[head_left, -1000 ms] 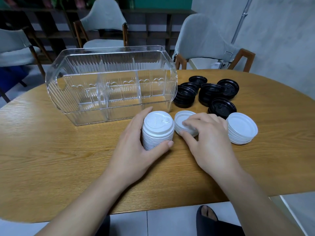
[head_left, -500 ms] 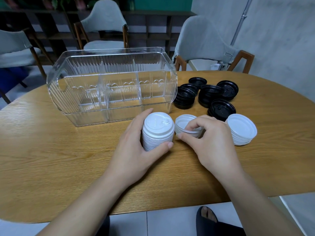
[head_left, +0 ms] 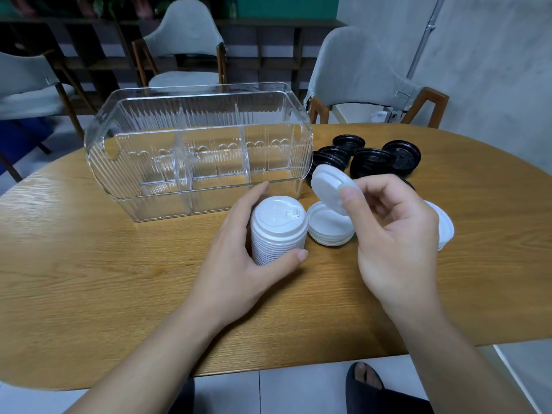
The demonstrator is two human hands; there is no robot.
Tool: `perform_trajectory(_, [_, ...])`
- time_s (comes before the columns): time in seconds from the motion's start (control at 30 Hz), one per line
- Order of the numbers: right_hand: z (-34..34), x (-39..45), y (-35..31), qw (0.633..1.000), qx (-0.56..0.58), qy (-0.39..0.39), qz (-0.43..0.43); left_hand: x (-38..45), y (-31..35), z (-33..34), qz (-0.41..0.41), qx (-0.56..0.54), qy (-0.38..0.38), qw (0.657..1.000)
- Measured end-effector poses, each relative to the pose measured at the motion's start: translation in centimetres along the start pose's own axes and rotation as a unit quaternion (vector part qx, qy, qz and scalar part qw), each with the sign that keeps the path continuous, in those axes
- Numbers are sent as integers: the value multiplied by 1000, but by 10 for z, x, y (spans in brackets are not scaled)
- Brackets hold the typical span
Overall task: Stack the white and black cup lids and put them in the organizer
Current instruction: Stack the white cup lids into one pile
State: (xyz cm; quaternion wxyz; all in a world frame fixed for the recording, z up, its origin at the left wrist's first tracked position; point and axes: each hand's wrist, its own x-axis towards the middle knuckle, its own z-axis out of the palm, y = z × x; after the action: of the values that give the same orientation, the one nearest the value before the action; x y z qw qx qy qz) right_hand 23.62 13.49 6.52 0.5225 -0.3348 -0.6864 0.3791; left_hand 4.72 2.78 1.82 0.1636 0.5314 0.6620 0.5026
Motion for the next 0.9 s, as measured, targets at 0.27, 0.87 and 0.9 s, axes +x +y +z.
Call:
perform_trajectory(0.27, [10,-7,-21,983,179,6,30,0,7,2,105,-18,71,992])
perform_trajectory(0.87, [5,-9,-10,982,-13,-188,-14,-3,11,-1,137,-42,103,984])
perform_trajectory(0.9, [4,-8,-11,978,-16,-206,-18,-3,11,-2,136,-41,99,985])
